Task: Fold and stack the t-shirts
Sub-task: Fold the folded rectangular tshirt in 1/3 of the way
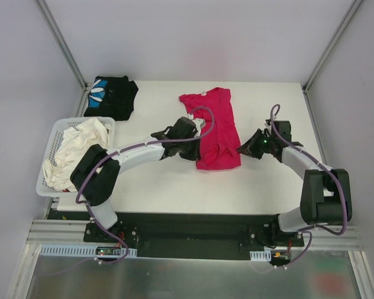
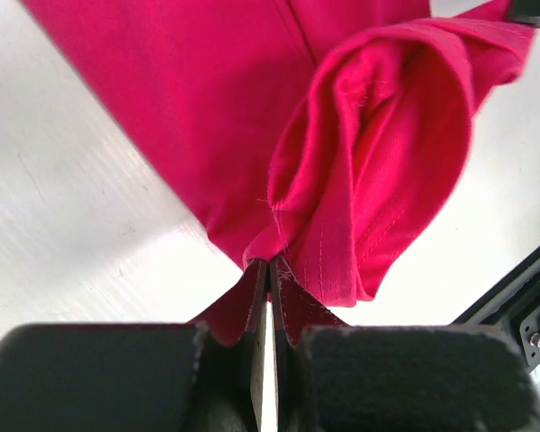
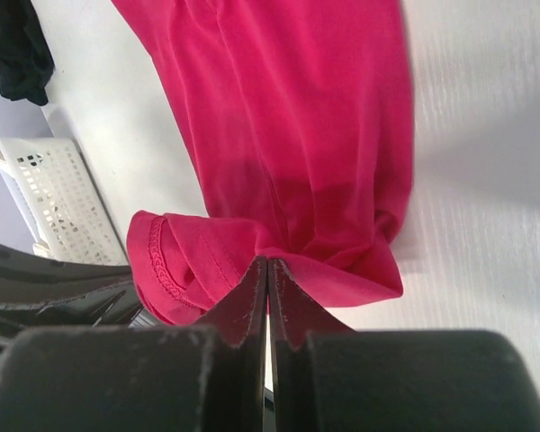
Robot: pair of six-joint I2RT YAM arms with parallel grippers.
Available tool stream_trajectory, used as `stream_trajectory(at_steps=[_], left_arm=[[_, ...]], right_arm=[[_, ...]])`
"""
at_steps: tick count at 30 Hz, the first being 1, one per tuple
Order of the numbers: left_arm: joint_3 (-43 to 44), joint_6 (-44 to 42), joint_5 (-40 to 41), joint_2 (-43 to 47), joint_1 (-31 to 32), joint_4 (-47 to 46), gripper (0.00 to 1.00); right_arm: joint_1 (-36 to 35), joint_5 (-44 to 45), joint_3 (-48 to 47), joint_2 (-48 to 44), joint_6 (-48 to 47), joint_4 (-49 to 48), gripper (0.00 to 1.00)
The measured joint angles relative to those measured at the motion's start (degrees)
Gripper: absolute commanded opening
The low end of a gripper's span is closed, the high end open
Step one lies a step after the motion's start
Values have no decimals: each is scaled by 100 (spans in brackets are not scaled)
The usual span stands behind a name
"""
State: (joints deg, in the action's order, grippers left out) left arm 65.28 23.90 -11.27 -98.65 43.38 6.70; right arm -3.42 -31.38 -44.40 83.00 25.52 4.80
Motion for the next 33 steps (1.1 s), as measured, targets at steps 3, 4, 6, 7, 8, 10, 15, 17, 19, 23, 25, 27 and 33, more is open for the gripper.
stream_trajectory(at_steps=[3, 4, 6, 7, 8, 10, 15, 17, 19, 23, 25, 27, 33], left_arm=[[118, -61, 7, -13, -42, 0, 0], [173, -76, 0, -31, -72, 4, 0], [286, -96, -11, -87, -118, 2, 0], [317, -103, -15, -114, -151, 0, 0], [356, -105, -15, -146, -190, 0, 0], [411, -122, -17, -225, -264, -2, 0], [568, -201, -24, -387, -374, 7, 0], [691, -236, -31, -448, -420, 9, 0], [822, -262, -55, -520, -483, 7, 0], [1121, -326, -162, -706, -682, 9, 0], [1285, -361, -190, -807, -833, 11, 0], [1432, -380, -216, -883, -946, 11, 0], [1888, -393, -350, -1130, -1095, 11, 0]], right_arm=[[-28, 13, -127, 203, 87, -94, 1], [-28, 15, -181, 278, 105, -120, 1], [-39, 33, -319, 417, 151, -155, 1], [-39, 46, -398, 483, 175, -166, 1], [-39, 55, -463, 533, 192, -173, 1], [-39, 59, -656, 671, 223, -190, 1], [-44, 63, -1128, 1027, 297, -260, 1], [-44, 70, -1296, 1174, 326, -267, 1], [-44, 74, -1451, 1320, 358, -271, 1], [-44, 72, -1832, 1674, 389, -267, 1], [-44, 72, -1998, 1834, 393, -269, 1], [-44, 68, -2138, 1974, 402, -260, 1], [-46, 63, -2507, 2380, 407, -262, 1]])
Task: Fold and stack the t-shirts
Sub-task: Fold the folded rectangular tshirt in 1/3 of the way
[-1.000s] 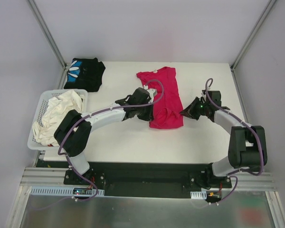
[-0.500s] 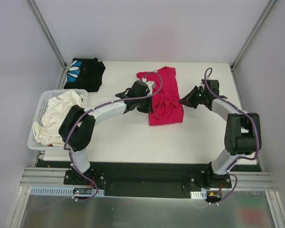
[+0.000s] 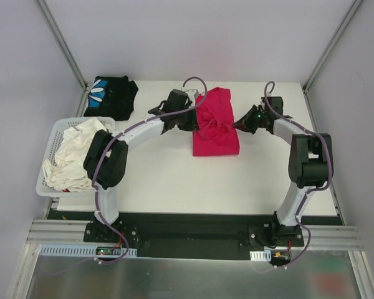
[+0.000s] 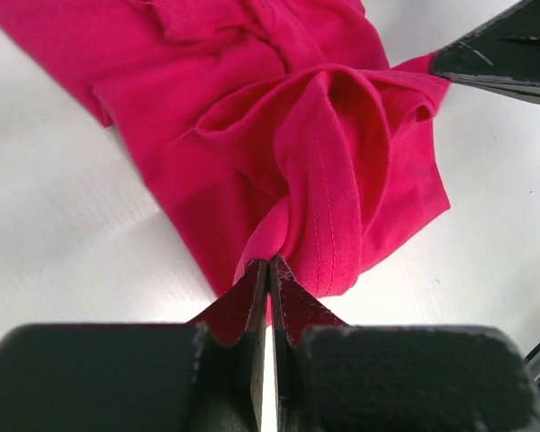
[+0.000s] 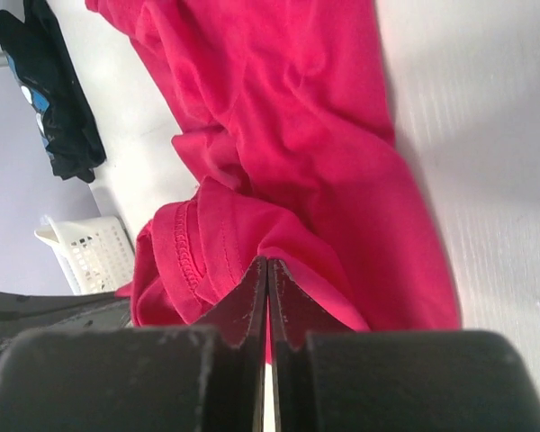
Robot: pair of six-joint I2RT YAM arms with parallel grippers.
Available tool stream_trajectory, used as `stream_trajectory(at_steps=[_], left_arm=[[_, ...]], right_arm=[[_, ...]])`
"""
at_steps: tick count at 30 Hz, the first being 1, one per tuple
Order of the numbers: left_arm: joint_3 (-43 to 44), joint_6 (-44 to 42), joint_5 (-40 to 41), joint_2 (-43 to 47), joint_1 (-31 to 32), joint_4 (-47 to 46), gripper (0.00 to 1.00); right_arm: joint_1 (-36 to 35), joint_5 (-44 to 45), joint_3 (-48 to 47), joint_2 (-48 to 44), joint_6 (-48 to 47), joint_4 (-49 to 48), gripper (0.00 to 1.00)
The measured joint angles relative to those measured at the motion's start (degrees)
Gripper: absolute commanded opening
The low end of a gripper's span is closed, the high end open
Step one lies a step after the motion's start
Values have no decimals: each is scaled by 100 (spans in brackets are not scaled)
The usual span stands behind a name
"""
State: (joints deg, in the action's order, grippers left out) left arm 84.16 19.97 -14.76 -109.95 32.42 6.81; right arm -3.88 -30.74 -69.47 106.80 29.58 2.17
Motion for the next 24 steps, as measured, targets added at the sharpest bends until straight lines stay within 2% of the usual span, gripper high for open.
stream_trajectory(at_steps=[10, 13, 17, 19, 20, 22, 23, 24], left_arm=[[339, 2, -337, -625, 13, 28, 0], [413, 2, -435, -767, 11, 94, 1], [509, -4, -461, -879, 9, 144, 10], [560, -11, -468, -894, -15, 166, 21], [573, -22, -466, -894, -26, 177, 36], [610, -92, -452, -894, -28, 181, 57], [614, -105, -435, -894, -28, 186, 72], [616, -131, -422, -892, -28, 197, 78]], right_arm=[[2, -48, -570, 699, 42, 17, 2], [4, -103, -664, 846, 44, 20, 10], [4, -120, -682, 909, 79, 24, 25], [9, -120, -693, 911, 101, 28, 27], [11, -118, -710, 914, 107, 35, 28], [15, -118, -796, 931, 101, 72, 28], [22, -116, -850, 951, 92, 85, 28], [28, -116, -927, 975, 79, 116, 28]])
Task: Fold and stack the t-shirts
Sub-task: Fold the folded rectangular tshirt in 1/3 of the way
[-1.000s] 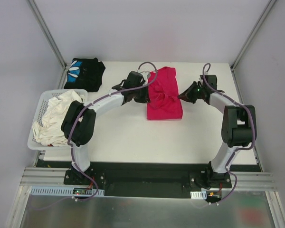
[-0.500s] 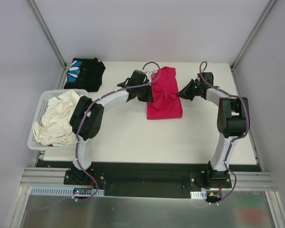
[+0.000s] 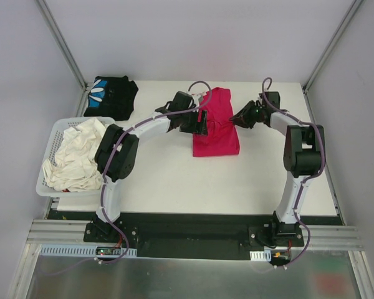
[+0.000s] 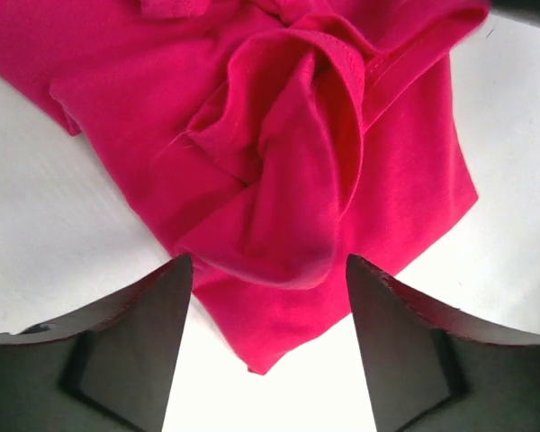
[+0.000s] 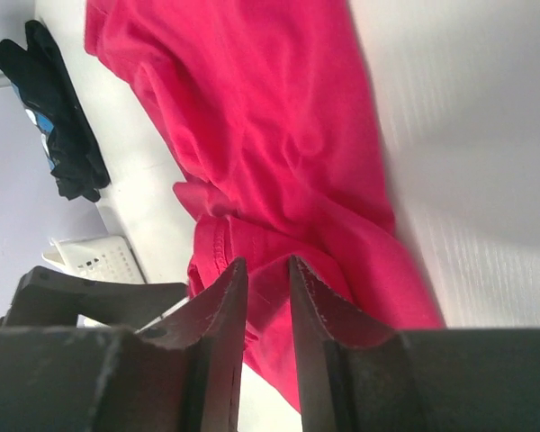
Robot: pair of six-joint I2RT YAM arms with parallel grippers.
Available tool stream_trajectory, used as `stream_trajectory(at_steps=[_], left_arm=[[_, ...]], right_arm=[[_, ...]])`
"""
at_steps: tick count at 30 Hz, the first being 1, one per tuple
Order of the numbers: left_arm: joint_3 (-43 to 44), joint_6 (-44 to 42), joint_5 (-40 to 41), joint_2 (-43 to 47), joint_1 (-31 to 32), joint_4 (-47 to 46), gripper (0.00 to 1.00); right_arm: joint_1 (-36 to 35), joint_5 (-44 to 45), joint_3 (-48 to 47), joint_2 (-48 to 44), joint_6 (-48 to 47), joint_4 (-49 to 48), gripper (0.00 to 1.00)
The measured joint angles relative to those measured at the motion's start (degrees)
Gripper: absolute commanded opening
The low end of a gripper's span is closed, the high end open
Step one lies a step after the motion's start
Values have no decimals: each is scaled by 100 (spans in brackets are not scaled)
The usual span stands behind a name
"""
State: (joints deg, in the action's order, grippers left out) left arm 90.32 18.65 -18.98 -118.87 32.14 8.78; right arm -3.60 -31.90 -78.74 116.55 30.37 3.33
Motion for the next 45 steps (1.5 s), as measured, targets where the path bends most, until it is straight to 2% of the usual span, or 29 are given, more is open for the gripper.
stream_trajectory(at_steps=[1, 4, 8, 12, 17, 20, 22, 24, 27, 34, 45], left_arm=[[0, -24, 11, 0, 0, 13, 84], [-2, -13, 103, 22, 0, 55, 91], [-90, -15, 179, 238, 0, 76, 93], [-426, -15, 302, 822, 0, 87, 93], [-857, -9, 328, 1644, 2, 83, 93], [-1058, -11, 367, 1978, 9, 50, 93], [-1154, -31, 365, 2100, 13, 57, 93], [-1163, -111, 330, 2105, 13, 68, 93], [-1069, -389, 227, 2015, 13, 319, 94], [-634, -1045, 149, 1580, 15, 1154, 94], [-704, -1215, 173, 1707, 94, 1451, 94]], right_arm=[[9, 4, -83, 31, -17, 15, 28], [59, 13, -372, 127, -114, 149, 28], [160, 74, -741, 168, -308, 374, 28], [232, 129, -758, 107, -446, 459, 28], [155, 153, -7, -446, -507, 474, 24], [-205, 238, 584, -1001, -581, 514, 19], [-533, 275, 782, -1257, -619, 511, 13], [-813, 275, 876, -1384, -645, 487, 12], [-1095, 278, 1054, -1460, -643, 413, 14], [-1224, 352, 1143, -1399, -645, 356, 26], [-1316, 407, 798, -739, -658, 339, 34]])
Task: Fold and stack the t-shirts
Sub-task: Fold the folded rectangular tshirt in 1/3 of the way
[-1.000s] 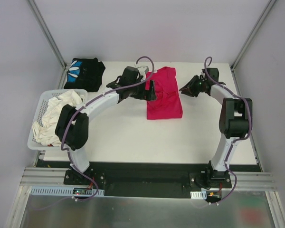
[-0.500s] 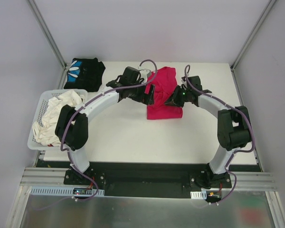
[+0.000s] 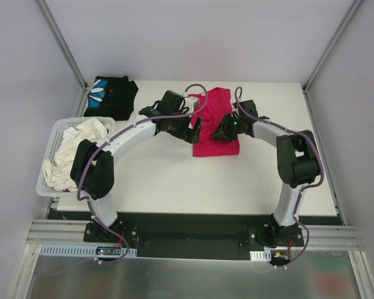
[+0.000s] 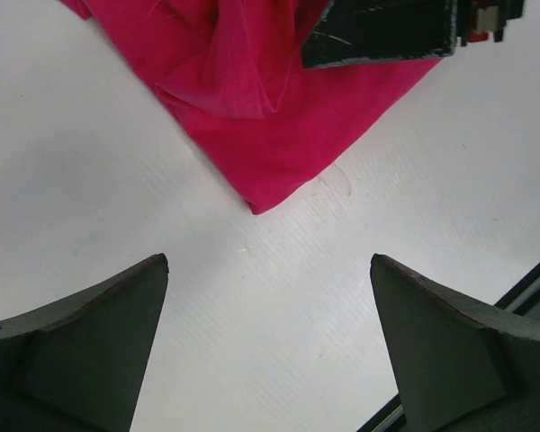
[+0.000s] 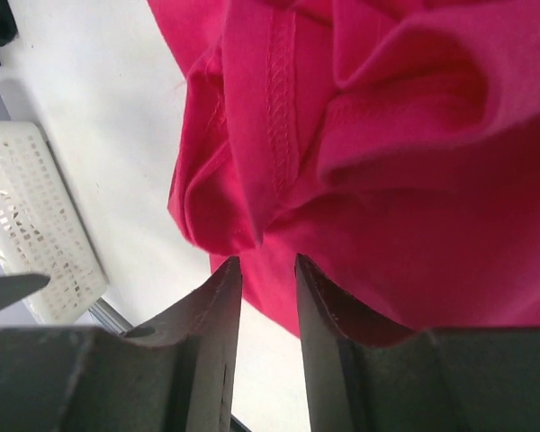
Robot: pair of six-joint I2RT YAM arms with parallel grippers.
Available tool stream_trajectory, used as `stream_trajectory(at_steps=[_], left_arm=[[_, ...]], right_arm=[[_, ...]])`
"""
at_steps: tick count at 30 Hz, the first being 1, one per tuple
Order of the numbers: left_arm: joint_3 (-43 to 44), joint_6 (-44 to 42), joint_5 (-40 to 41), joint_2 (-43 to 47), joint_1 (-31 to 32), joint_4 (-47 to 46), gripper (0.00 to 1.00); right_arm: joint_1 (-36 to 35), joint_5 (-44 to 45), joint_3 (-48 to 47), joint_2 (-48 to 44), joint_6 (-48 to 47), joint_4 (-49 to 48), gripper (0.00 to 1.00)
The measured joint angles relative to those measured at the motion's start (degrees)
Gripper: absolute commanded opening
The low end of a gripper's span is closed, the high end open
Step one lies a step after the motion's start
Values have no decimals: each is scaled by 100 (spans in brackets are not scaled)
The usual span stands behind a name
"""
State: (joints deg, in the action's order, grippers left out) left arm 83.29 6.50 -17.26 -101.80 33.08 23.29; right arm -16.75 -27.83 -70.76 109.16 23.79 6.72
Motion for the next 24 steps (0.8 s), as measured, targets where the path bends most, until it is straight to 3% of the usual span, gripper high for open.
stream_trajectory(at_steps=[15, 24], left_arm=[[-31, -15, -13, 146, 70, 0, 92], [-31, -15, -31, 144, 122, 0, 91]], right_arm=[[0, 46, -645, 776, -7, -2, 38], [0, 46, -879, 979, -35, -4, 10]])
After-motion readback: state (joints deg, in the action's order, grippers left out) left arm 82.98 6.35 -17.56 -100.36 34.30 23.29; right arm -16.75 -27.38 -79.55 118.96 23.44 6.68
